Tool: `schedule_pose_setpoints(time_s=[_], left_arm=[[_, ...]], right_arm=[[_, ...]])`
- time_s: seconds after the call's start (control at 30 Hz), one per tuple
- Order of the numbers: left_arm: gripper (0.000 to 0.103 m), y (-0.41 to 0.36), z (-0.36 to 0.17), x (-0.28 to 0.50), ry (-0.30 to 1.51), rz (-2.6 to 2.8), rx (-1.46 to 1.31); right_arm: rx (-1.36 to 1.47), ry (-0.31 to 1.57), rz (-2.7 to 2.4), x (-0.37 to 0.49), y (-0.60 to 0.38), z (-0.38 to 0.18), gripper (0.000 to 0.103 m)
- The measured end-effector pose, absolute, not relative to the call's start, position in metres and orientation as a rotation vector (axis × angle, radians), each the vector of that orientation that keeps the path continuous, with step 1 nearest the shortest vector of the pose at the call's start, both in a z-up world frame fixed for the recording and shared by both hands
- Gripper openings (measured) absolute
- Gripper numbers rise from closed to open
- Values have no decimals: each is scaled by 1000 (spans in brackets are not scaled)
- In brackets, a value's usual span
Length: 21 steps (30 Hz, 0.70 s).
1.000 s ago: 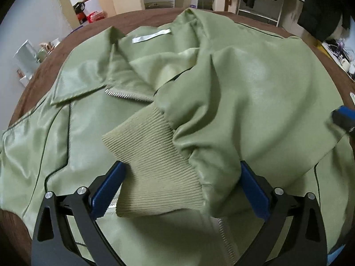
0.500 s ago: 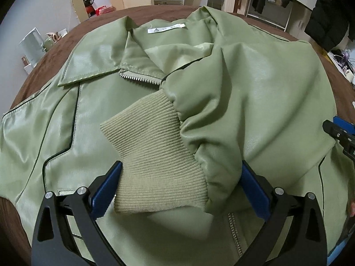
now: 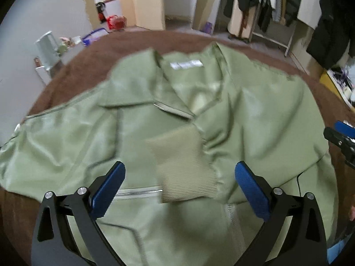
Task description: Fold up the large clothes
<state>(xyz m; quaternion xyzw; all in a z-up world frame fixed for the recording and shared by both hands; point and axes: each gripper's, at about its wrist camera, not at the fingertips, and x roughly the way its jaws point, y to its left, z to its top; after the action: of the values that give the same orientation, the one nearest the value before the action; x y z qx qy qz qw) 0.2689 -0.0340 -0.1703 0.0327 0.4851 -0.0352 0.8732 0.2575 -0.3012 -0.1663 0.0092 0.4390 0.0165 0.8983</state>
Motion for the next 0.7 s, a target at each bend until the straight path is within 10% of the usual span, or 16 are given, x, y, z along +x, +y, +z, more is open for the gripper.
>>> schedule_pose_setpoints(time_s=[0.7], left_arm=[[97,207,-180,187,1036,256,-91]], right_arm=[[-25,909,258,219,-146,-146,77]])
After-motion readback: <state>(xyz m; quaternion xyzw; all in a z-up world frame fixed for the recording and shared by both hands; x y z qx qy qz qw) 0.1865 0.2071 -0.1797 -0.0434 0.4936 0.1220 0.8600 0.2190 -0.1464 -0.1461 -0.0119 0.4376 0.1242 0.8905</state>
